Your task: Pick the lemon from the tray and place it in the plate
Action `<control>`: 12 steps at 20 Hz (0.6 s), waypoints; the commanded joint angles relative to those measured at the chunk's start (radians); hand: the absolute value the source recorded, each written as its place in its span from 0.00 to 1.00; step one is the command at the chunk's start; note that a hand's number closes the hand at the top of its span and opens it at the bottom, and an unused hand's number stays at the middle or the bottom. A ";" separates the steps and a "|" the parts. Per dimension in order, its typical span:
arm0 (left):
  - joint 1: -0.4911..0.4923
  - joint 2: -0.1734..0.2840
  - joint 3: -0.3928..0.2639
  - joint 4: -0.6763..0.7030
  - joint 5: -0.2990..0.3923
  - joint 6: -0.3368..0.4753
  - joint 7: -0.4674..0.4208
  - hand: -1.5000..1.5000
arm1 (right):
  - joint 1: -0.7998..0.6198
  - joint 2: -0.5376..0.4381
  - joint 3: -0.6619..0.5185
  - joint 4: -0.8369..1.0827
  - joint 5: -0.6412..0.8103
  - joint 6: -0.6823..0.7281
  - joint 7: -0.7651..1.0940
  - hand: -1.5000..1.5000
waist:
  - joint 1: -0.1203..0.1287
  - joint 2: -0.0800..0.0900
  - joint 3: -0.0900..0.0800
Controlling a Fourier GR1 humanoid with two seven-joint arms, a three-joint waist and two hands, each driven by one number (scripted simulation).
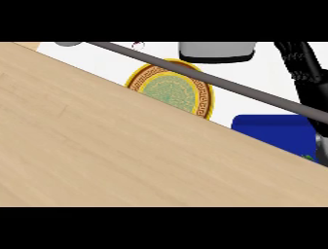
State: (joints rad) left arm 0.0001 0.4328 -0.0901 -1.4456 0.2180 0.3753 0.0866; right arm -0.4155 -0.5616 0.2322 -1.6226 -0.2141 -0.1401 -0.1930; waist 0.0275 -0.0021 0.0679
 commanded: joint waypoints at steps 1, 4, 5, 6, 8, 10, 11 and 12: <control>0.007 0.047 -0.014 -0.027 -0.062 0.012 -0.002 0.50 | 0.066 0.045 -0.047 -0.013 -0.134 0.055 -0.029 0.00 | -0.032 0.000 -0.063; 0.022 0.097 -0.030 -0.052 -0.115 -0.020 -0.087 0.50 | 0.157 0.119 -0.133 0.012 -0.413 0.158 0.006 0.00 | -0.048 0.000 -0.060; 0.039 0.097 -0.038 -0.049 -0.128 -0.025 -0.126 0.50 | 0.194 0.139 -0.141 0.018 -0.493 0.198 0.030 0.00 | -0.055 0.000 -0.059; 0.042 0.124 -0.044 -0.057 -0.145 -0.040 -0.136 0.50 | 0.215 0.156 -0.160 0.037 -0.571 0.224 0.063 0.00 | -0.057 0.001 -0.057; 0.090 0.117 -0.055 -0.057 -0.128 -0.075 -0.162 0.50 | 0.322 -0.008 -0.270 0.100 -0.304 0.075 -0.064 0.00 | -0.074 -0.003 -0.065; 0.101 0.100 -0.045 0.005 -0.135 -0.079 -0.232 0.50 | 0.408 0.074 -0.308 0.055 -0.340 0.057 -0.171 0.00 | -0.073 -0.002 -0.067; 0.130 0.117 -0.055 -0.067 -0.126 -0.092 -0.195 0.50 | 0.469 0.096 -0.344 0.026 -0.372 0.071 -0.227 0.00 | -0.074 -0.008 -0.065; 0.097 0.122 -0.028 -0.016 -0.119 -0.103 -0.220 0.50 | 0.509 0.124 -0.355 -0.005 -0.409 0.091 -0.242 0.00 | -0.074 -0.004 -0.067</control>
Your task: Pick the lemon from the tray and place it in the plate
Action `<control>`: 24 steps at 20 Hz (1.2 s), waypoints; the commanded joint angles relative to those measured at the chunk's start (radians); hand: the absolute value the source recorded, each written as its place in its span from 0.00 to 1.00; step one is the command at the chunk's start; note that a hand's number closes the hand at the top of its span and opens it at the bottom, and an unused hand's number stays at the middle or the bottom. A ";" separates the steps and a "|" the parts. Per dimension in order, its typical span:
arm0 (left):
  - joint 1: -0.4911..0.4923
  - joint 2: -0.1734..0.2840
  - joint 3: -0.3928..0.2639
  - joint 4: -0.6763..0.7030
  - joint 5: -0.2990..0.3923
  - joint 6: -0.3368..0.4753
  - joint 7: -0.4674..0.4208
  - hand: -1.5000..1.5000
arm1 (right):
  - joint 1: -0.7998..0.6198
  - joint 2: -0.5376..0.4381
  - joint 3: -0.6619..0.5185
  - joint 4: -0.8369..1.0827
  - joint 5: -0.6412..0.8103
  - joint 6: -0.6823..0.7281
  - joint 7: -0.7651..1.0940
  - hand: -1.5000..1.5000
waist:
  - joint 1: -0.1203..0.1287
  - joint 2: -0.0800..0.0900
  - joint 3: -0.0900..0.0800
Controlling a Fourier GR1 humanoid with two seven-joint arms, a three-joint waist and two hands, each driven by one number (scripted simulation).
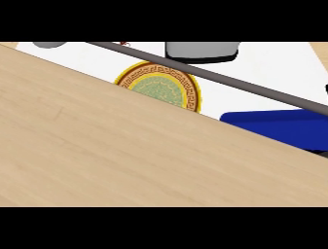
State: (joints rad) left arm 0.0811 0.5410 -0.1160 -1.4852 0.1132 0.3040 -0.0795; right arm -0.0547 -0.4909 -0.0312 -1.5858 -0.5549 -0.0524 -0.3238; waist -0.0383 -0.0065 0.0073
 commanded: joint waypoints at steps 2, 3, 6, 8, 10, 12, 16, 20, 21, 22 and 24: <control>0.095 0.014 -0.019 -0.069 -0.022 -0.024 -0.044 0.50 | 0.281 0.079 -0.129 -0.089 -0.107 0.055 -0.174 0.00 | 0.003 -0.004 -0.005; 0.018 -0.005 -0.014 0.019 -0.039 -0.026 -0.077 0.50 | 0.282 0.057 -0.181 -0.073 -0.146 0.102 -0.183 0.00 | 0.001 0.002 -0.007; 0.027 -0.010 -0.018 -0.051 -0.038 -0.044 -0.010 0.50 | 0.439 0.011 -0.239 -0.140 -0.191 0.260 -0.184 0.00 | 0.017 0.003 -0.007; 0.047 0.011 -0.004 -0.051 -0.040 -0.056 -0.027 0.50 | 0.492 -0.048 -0.228 -0.112 -0.154 0.381 -0.192 0.00 | 0.019 0.003 -0.007; 0.046 -0.001 0.001 -0.030 -0.040 -0.067 -0.059 0.50 | 0.482 -0.102 -0.243 -0.127 -0.091 0.365 -0.158 0.00 | 0.027 0.004 -0.007; 0.018 -0.011 -0.006 0.003 -0.049 -0.058 -0.066 0.50 | 0.453 -0.221 -0.264 -0.061 -0.016 0.379 -0.117 0.00 | 0.030 0.007 -0.008; -0.005 -0.003 0.013 0.032 -0.038 -0.081 -0.063 0.50 | 0.515 -0.326 -0.270 -0.150 0.094 0.374 -0.036 0.00 | 0.022 0.007 -0.009; 0.015 -0.020 0.011 -0.008 -0.052 -0.075 -0.041 0.50 | 0.491 -0.357 -0.283 -0.095 0.158 0.387 0.021 0.00 | 0.036 0.006 -0.008; 0.000 -0.027 -0.010 -0.021 -0.061 -0.079 -0.023 0.50 | 0.438 -0.364 -0.232 -0.052 0.214 0.366 0.045 0.00 | 0.046 0.009 -0.007; 0.030 -0.037 -0.011 -0.015 -0.074 -0.072 -0.059 0.50 | 0.457 -0.382 -0.250 -0.090 0.207 0.377 0.082 0.00 | 0.042 0.007 -0.008; 0.026 -0.048 0.005 0.064 -0.066 -0.098 -0.124 0.50 | 0.397 -0.405 -0.216 -0.056 0.232 0.395 0.135 0.00 | 0.044 0.009 -0.008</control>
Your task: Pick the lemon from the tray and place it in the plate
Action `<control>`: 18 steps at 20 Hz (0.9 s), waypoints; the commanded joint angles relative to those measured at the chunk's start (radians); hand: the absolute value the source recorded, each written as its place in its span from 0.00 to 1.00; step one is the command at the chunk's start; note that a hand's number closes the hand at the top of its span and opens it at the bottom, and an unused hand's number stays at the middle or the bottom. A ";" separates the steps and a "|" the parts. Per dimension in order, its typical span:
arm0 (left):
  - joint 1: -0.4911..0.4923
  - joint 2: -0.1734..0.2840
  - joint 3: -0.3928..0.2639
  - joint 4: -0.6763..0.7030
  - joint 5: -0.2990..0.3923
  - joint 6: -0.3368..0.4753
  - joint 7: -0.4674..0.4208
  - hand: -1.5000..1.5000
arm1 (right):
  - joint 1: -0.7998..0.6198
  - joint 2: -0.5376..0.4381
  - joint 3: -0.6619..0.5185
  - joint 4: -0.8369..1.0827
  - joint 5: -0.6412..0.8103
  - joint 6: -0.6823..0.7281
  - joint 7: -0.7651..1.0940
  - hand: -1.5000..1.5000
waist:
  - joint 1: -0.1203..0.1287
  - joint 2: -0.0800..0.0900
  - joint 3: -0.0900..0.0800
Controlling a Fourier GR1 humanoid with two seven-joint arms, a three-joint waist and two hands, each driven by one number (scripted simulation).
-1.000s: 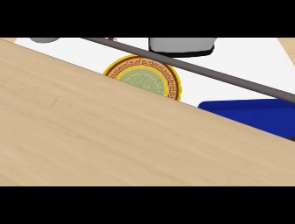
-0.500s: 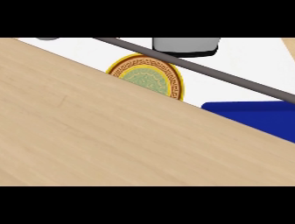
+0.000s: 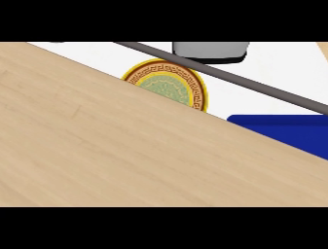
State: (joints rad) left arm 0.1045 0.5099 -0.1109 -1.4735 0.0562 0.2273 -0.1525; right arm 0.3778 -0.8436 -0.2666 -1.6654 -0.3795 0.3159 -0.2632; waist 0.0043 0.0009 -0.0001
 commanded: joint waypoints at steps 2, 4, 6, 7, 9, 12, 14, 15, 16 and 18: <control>-0.012 -0.024 -0.010 0.026 -0.023 -0.023 -0.026 0.50 | -0.083 -0.058 0.057 0.063 0.096 0.054 0.095 0.00 | 0.003 0.001 0.000; -0.041 -0.016 0.007 0.001 -0.020 -0.023 0.027 0.50 | -0.124 -0.052 0.107 0.047 0.143 0.048 0.151 0.00 | 0.005 0.001 0.000; -0.016 -0.025 0.009 0.029 -0.038 -0.028 -0.031 0.50 | -0.199 -0.051 0.143 0.125 0.178 0.085 0.153 0.00 | 0.010 0.002 0.000; 0.001 -0.042 0.021 0.011 -0.028 -0.022 -0.022 0.50 | -0.188 -0.052 0.125 0.140 0.195 0.110 0.141 0.00 | 0.005 0.000 0.000; -0.014 -0.026 0.019 0.000 -0.029 -0.042 0.012 0.50 | -0.216 -0.055 0.183 0.131 0.254 0.110 0.179 0.00 | 0.007 0.001 0.000; -0.060 -0.031 0.029 0.004 -0.033 -0.041 0.032 0.50 | -0.277 -0.071 0.232 0.232 0.374 0.128 0.127 0.00 | 0.011 0.003 0.001; -0.014 -0.051 0.039 0.065 -0.041 -0.048 -0.054 0.50 | -0.286 -0.031 0.271 0.272 0.452 0.118 0.081 0.00 | 0.008 0.002 0.001; 0.015 -0.046 0.036 -0.022 -0.048 -0.047 -0.004 0.50 | -0.314 -0.030 0.263 0.255 0.440 0.150 0.116 0.00 | 0.007 0.000 0.001; -0.019 -0.010 0.065 0.007 -0.032 -0.086 0.007 0.50 | -0.361 -0.008 0.295 0.325 0.478 0.153 0.083 0.00 | 0.010 0.001 0.001; 0.016 -0.047 0.041 -0.095 -0.066 -0.050 0.085 0.50 | -0.313 0.023 0.291 0.269 0.518 0.140 0.077 0.00 | 0.001 -0.002 0.001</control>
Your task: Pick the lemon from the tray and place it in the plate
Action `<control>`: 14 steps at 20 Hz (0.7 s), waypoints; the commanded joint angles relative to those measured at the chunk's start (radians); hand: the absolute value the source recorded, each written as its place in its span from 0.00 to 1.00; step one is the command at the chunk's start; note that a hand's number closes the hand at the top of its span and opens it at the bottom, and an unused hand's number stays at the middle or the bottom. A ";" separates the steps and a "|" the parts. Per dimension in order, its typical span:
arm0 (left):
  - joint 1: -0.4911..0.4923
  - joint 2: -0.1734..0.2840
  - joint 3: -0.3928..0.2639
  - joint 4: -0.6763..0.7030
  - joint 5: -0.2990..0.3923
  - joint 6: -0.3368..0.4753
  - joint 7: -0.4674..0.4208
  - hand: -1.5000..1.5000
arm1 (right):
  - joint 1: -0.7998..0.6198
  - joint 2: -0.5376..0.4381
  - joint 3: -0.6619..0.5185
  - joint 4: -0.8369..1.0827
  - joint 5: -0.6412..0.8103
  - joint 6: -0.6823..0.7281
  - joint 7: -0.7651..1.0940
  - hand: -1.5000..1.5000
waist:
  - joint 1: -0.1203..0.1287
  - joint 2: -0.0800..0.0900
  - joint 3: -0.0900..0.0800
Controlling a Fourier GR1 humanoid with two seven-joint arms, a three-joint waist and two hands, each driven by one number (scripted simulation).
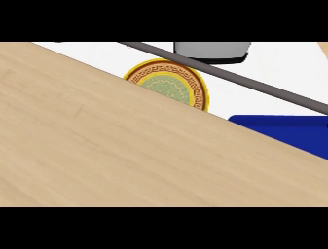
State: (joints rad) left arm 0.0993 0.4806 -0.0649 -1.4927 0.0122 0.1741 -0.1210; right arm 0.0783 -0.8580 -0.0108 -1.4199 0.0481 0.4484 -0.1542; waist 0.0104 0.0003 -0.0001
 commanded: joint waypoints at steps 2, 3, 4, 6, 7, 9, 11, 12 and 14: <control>-0.012 -0.003 0.050 0.044 0.006 -0.058 -0.046 0.50 | -0.061 0.073 0.059 0.135 0.148 0.012 -0.095 0.00 | -0.005 0.001 0.000; -0.013 -0.059 -0.004 0.007 -0.056 -0.003 0.016 0.50 | -0.113 0.042 0.019 0.182 0.133 0.073 -0.106 0.00 | -0.005 0.000 0.000; -0.018 -0.064 0.005 0.021 -0.071 -0.001 -0.016 0.50 | -0.159 0.069 0.028 0.228 0.155 0.073 -0.106 0.00 | -0.003 0.001 0.000; 0.021 -0.068 0.014 -0.030 -0.072 -0.015 -0.007 0.50 | -0.131 0.102 0.039 0.223 0.196 0.062 -0.131 0.00 | -0.004 0.000 0.001; 0.012 -0.070 0.033 0.003 -0.062 -0.037 -0.028 0.50 | -0.134 0.098 0.027 0.123 0.161 0.111 -0.041 0.00 | -0.007 -0.001 0.000; -0.102 -0.061 0.055 0.081 -0.077 -0.050 0.010 0.50 | -0.147 0.121 0.048 0.202 0.225 0.094 -0.105 0.00 | -0.010 0.001 0.000; 0.048 -0.053 0.078 -0.029 -0.065 -0.063 -0.033 0.50 | -0.152 0.156 0.057 0.222 0.262 0.083 -0.101 0.00 | -0.004 -0.001 0.000; 0.002 -0.092 0.051 0.005 -0.113 -0.043 -0.014 0.50 | -0.105 0.167 0.039 0.158 0.262 0.083 -0.077 0.00 | -0.010 -0.001 0.000; -0.064 -0.098 0.077 0.082 -0.104 -0.062 -0.028 0.50 | -0.126 0.112 0.020 0.231 0.295 0.126 -0.154 0.00 | -0.012 0.000 0.000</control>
State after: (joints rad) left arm 0.0755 0.4141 0.0063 -1.4673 -0.0585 0.1198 -0.1272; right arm -0.0579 -0.7328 0.0289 -1.2087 0.2976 0.5416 -0.2663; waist 0.0040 -0.0001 0.0002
